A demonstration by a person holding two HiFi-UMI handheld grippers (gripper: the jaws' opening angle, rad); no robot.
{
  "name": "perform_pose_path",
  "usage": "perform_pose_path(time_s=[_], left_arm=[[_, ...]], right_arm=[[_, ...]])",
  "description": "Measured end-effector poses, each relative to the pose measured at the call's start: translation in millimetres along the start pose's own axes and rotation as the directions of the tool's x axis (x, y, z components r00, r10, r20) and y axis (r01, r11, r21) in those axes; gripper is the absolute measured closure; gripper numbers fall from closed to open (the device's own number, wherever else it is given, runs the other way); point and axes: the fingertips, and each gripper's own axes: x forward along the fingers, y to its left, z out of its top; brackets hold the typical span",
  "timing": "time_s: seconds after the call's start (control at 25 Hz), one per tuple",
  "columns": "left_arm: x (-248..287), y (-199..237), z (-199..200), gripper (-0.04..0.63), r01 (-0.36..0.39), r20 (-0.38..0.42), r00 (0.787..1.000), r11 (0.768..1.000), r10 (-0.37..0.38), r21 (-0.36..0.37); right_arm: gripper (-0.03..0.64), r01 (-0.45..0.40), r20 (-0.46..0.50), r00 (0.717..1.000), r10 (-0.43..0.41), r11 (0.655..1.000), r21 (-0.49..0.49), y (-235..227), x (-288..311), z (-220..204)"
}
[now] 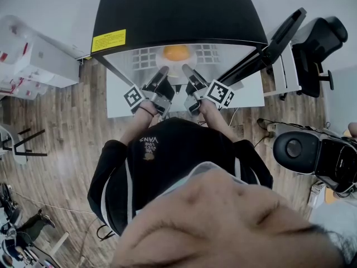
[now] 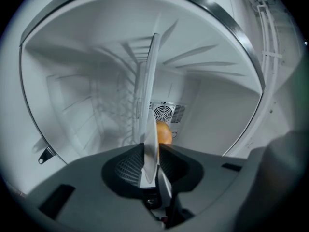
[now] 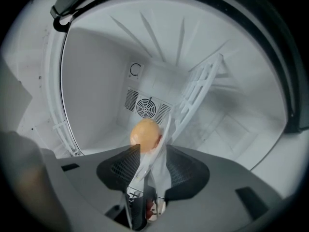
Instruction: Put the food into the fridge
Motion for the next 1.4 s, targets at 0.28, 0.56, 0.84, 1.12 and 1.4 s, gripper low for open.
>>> perform_pose_path(time_s=[0.28,0.56,0.84,1.12,1.4], left_arm=[[-6,-4,-3,0.5,-0.004,-0.011,1.0,0.997,0.005,0.079],[-22,-11,-5,0.485,-0.016,-0.034,0.999,0.969,0.026,0.248],[-37,-11,-10,0.474,-0.073,-0.049,0.993,0.876,0.11,0.476],[-40,-9,-12,0.48,-0.1,-0.053,0.983,0.75,0.178,0.653],[-38,-13,-14,0.558,-0.1,-0.049,0.975,0.623,0.218,0.776]], right_arm=[[0.449,0.015,-0.008,1.0,-0.017,0.981,-0.193,6,-6,-4],[0.443,0.038,-0.014,0.999,-0.045,0.943,-0.332,7,-18,-4],[0.439,0.05,-0.023,0.998,-0.066,0.901,-0.43,6,-31,-8],[0.543,0.058,-0.006,0.998,-0.069,0.877,-0.478,9,-37,-9],[0.595,0.065,-0.021,0.995,-0.093,0.83,-0.554,11,-36,-12]])
